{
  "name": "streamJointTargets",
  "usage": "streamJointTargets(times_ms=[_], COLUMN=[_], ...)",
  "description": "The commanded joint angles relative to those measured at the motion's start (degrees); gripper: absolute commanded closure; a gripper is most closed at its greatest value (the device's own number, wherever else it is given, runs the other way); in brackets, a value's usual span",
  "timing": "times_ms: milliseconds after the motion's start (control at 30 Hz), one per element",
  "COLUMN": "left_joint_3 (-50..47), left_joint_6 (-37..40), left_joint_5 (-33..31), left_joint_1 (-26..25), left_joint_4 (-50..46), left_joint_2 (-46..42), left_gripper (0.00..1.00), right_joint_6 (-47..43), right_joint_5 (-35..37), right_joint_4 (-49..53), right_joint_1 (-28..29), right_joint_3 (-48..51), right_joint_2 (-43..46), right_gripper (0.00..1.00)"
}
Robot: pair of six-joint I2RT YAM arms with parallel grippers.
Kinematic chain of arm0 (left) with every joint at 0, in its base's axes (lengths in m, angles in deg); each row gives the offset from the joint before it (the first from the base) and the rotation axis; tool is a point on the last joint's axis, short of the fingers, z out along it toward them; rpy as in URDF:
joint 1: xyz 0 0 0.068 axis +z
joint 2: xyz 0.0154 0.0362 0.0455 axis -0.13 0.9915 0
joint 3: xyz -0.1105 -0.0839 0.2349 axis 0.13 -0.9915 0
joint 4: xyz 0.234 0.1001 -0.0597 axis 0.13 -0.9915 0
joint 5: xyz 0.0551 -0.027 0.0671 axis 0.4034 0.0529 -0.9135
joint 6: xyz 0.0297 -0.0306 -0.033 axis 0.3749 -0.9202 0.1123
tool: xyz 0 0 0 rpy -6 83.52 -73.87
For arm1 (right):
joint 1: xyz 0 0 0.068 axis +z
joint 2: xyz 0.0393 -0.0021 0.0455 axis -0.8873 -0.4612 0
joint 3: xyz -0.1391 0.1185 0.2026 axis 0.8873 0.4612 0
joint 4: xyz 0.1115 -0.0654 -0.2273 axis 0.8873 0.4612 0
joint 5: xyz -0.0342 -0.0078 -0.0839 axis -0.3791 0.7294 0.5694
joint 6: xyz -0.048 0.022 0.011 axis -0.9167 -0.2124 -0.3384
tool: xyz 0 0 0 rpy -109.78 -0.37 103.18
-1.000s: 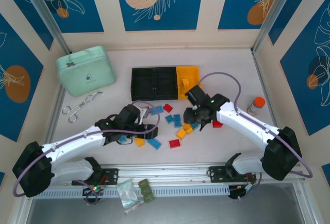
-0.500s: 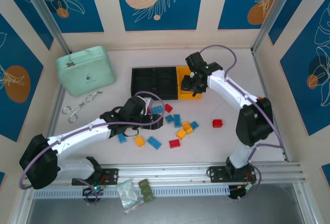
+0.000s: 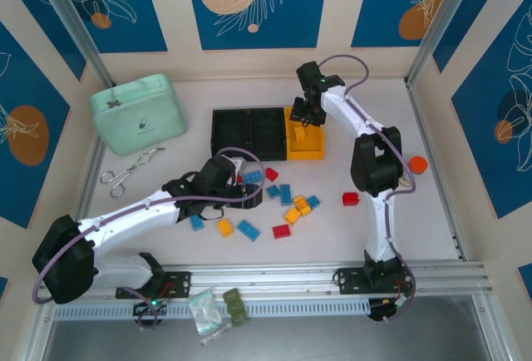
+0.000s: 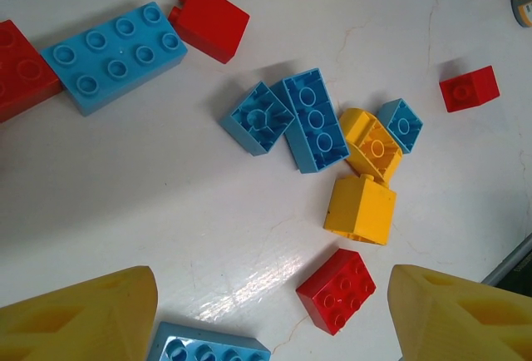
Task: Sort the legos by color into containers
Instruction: Place the lego in the container, then pick up the lego from the bottom-left of the table.
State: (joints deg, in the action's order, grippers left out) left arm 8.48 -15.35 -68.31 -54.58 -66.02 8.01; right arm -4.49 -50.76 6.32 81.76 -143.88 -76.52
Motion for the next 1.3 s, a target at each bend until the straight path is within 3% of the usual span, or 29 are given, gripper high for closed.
streamJointTargets(times_ms=[0,233,733,967,1267], left_joint_3=[1.6,1.8,1.8,1.1,-0.3], left_joint_6=[-0.8,-0.2,0.0,-0.4,-1.7], left_joint_5=[-1.1,-1.7,-1.5,-3.6,-7.0], left_joint_1=[0.0,0.2,0.3,0.5,1.7], left_joint_4=[-1.5,-2.7,-2.7,-5.3,-12.4], left_joint_2=[-0.2,-0.1,0.4,-2.1,-6.6], left_gripper=[0.27,0.27,0.27,0.27,0.28], right_joint_6=[-0.2,-0.3,-0.2,-0.6,-0.9], right_joint_5=[0.4,0.4,1.2,1.6,0.6], right_joint_4=[4.9,7.8,8.2,3.8,-3.2], right_joint_1=[-0.6,-0.9,0.0,1.0,3.5], right_joint_3=[-6.7,-14.2,-15.5,-7.3,12.8], right_joint_2=[-3.9,-9.6,-9.9,0.0,18.7], right_gripper=[0.53,0.51,0.38,0.39,0.39])
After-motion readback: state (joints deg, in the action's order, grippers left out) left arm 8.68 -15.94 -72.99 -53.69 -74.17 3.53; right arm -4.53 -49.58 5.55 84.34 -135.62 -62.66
